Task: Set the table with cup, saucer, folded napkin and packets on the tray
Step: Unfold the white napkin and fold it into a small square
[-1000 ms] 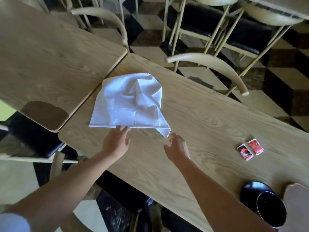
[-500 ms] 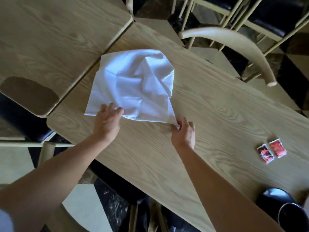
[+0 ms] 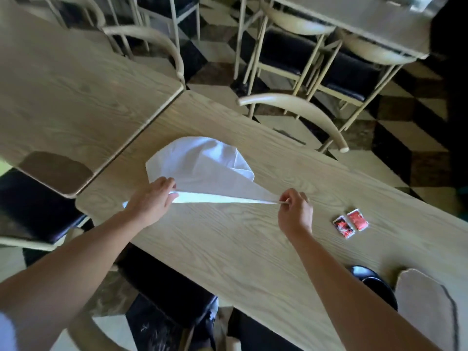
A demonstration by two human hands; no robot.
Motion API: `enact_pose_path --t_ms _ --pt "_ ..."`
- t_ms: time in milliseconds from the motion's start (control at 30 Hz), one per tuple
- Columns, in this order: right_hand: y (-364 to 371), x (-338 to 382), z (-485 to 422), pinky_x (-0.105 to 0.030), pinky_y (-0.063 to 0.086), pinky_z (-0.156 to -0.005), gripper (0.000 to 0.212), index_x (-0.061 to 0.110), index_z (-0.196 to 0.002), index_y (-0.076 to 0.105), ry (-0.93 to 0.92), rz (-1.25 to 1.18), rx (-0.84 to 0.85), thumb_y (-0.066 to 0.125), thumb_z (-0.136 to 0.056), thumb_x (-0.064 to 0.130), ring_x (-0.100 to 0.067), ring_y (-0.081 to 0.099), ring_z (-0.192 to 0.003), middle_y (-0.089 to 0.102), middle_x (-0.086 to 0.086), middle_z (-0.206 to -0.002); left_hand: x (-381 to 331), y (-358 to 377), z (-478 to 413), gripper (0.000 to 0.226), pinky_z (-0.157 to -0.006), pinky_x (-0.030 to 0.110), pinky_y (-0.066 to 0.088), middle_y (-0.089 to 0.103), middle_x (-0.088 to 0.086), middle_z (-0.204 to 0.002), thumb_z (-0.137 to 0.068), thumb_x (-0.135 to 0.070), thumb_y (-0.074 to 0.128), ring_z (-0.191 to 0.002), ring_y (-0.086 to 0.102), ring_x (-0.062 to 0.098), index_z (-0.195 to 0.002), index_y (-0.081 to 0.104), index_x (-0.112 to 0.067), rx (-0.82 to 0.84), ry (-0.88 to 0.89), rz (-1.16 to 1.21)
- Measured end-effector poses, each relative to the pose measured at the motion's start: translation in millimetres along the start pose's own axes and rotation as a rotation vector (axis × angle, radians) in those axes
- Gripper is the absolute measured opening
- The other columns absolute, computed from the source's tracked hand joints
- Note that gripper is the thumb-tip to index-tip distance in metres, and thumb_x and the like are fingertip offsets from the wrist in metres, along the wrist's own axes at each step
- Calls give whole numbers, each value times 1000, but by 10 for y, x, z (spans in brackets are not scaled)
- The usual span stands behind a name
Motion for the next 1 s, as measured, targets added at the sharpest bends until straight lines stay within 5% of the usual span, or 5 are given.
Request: enact_pose_path --t_ms 133,533,633,833,1000 --pt "-721 -25 145 -27 25 -63 26 6 -82 66 -13 -14 -60 48 -75 -12 -37 56 -83 60 -18 -87 -379 -398 152 15 -66 37 44 63 12 -107 -91 -18 57 -90 64 35 -104 61 -12 52 -14 44" --pt "-2654 190 285 -20 37 -73 25 13 -95 78 -140 10 -238 56 -86 2 -32 65 -93 71 -16 -100 -1749 -2157 321 14 -68 42 47 59 16 -90 -89 -16 61 -79 60 36 -88 68 -4 -176 230 11" --pt "-2928 173 357 -23 41 -75 27 11 -92 78 -142 16 -263 55 -84 1 -32 65 -91 73 -16 -96 -1881 -2318 330 12 -65 35 40 57 13 -91 -89 -15 62 -83 59 36 -91 68 -5 -183 224 -35" --pt "-3202 -25 399 -25 42 -66 32 14 -83 77 -84 73 -226 50 -77 -2 -30 62 -80 73 -13 -85 -1967 -2489 313 23 -61 35 39 50 6 -74 -85 -6 63 -75 55 33 -65 58 -16 -211 159 -28" --pt "-3262 -57 321 -25 41 -63 28 14 -80 77 -45 95 -195 52 -78 0 -28 59 -75 70 -10 -79 -2010 -2512 249 11 -65 38 46 59 11 -88 -87 -7 60 -82 56 34 -81 67 -13 -277 91 -36"
Point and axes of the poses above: each hand's wrist, its own z-axis away from the middle knuckle, its own y-axis out of the palm, x = y × z, the point moved 10 cm from there along -z, towards the middle knuckle
